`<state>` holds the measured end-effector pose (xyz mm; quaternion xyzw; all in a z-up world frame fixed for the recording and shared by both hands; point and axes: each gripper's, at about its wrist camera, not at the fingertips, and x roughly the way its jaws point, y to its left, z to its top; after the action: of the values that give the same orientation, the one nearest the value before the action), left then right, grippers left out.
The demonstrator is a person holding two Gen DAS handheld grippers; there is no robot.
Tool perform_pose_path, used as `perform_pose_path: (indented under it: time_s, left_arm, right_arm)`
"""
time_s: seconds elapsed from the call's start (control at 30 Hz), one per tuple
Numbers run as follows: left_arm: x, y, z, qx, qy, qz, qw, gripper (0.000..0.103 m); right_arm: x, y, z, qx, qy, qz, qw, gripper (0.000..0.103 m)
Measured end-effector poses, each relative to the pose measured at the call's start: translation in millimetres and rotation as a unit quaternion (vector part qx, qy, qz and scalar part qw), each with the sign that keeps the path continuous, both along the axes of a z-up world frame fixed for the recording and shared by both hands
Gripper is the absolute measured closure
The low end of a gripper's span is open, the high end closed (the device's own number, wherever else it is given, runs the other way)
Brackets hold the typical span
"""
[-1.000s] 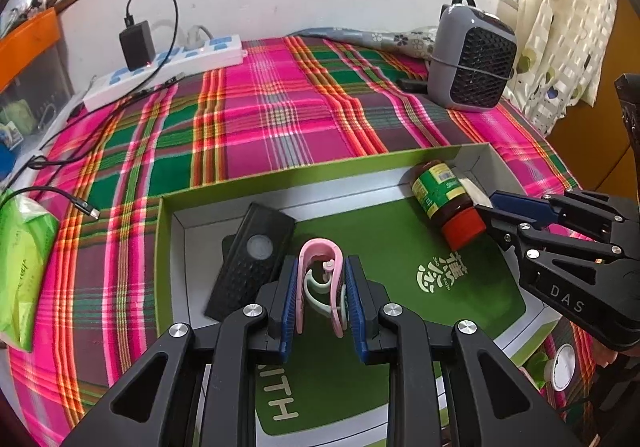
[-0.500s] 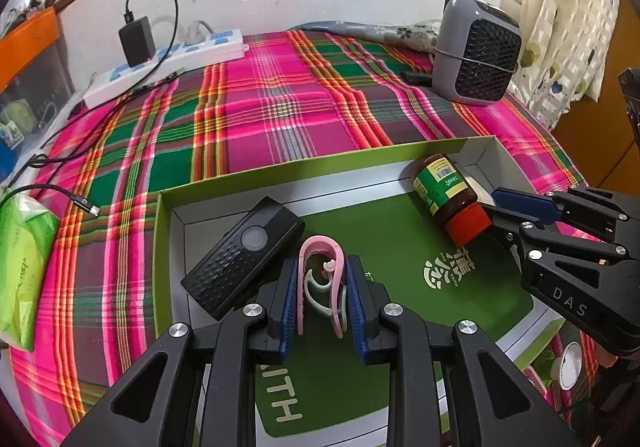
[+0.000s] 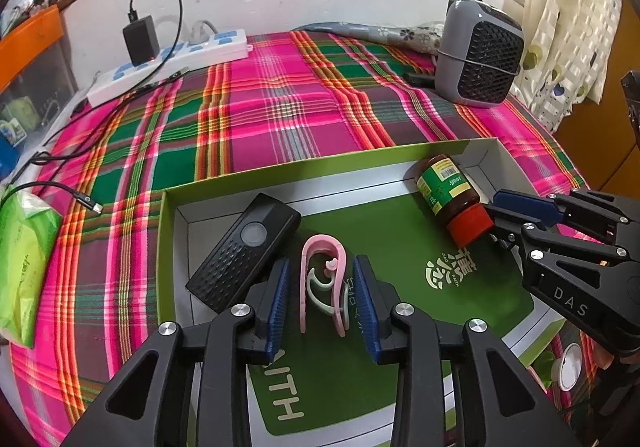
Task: Organize rigid objects
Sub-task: 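Open the left gripper to drop the pink clip in the box while the right gripper releases the silver gadget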
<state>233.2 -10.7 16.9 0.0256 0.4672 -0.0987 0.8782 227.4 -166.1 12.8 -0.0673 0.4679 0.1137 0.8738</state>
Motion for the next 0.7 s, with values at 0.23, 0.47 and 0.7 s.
perform_pose_path:
  time_s: [0.23, 0.47, 0.7]
  left_arm:
    - [-10, 0, 10, -0.005, -0.016, 0.0, 0.9999, 0.07]
    - [-27, 3, 22, -0.008, -0.032, 0.004, 0.9994, 0.07]
    - [-49, 8, 34, -0.011, -0.05, 0.01, 0.9987, 0.07]
  right_arm:
    - [-5, -4, 3, 0.011, -0.009, -0.007, 1.0, 0.079]
    - [-16, -10, 11, 0.026, -0.019, -0.012, 0.999, 0.07]
    - [-29, -14, 19, 0.043, -0.028, -0.016, 0.999, 0.067]
